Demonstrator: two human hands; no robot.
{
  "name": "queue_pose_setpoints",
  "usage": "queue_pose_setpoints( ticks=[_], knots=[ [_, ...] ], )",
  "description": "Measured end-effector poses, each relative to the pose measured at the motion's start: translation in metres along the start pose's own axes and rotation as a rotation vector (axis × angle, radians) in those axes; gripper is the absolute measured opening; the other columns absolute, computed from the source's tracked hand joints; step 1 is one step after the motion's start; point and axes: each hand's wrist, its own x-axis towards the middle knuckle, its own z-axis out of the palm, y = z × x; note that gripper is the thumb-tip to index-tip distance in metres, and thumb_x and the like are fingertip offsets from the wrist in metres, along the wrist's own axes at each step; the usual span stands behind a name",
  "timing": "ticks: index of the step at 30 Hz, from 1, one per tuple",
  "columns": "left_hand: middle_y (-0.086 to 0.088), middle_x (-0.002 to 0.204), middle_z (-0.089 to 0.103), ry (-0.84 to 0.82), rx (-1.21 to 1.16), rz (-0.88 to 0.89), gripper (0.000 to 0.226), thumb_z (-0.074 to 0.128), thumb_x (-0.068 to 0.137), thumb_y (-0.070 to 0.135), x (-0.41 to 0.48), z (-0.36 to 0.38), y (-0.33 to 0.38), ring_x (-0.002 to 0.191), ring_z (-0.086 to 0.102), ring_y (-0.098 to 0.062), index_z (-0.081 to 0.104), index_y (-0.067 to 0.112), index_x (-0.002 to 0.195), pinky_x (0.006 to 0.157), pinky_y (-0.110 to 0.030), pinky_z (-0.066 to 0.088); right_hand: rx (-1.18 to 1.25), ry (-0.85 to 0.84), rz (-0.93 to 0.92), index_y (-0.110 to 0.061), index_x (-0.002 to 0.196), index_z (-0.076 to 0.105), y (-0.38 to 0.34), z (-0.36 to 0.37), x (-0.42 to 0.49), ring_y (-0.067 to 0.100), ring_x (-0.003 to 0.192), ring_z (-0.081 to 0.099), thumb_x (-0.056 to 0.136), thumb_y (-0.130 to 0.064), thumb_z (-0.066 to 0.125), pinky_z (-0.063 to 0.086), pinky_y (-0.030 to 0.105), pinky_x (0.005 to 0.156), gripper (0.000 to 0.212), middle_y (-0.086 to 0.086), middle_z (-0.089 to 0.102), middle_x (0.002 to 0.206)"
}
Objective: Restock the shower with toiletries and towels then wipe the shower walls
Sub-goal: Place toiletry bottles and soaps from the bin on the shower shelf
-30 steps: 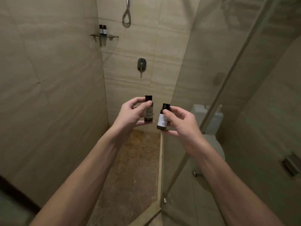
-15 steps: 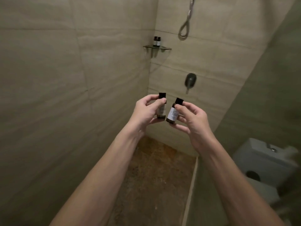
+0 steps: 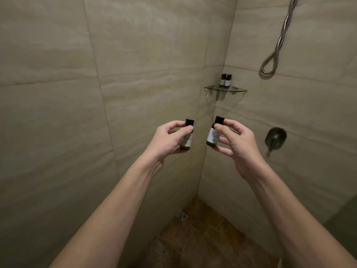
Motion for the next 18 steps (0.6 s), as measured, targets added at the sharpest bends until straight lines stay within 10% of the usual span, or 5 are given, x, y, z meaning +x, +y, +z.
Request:
queue_pose_setpoints(
  ticks=[18],
  knots=[
    [-0.014,0.108,0.076,-0.154,0.008,0.101,0.025,0.063,0.099,0.024,0.266,0.069,0.003,0.089,0.075,-0.021,0.061,0.011,0.12,0.085,-0.035,0.06,-0.073,0.116,-0.061,-0.017,0.106,0.071,0.001,-0.044,0.243,0.02,0.096,0.073,0.089,-0.017,0.074,0.063,0.048,0.08,0.017,0.002,0.073,0.102]
  ],
)
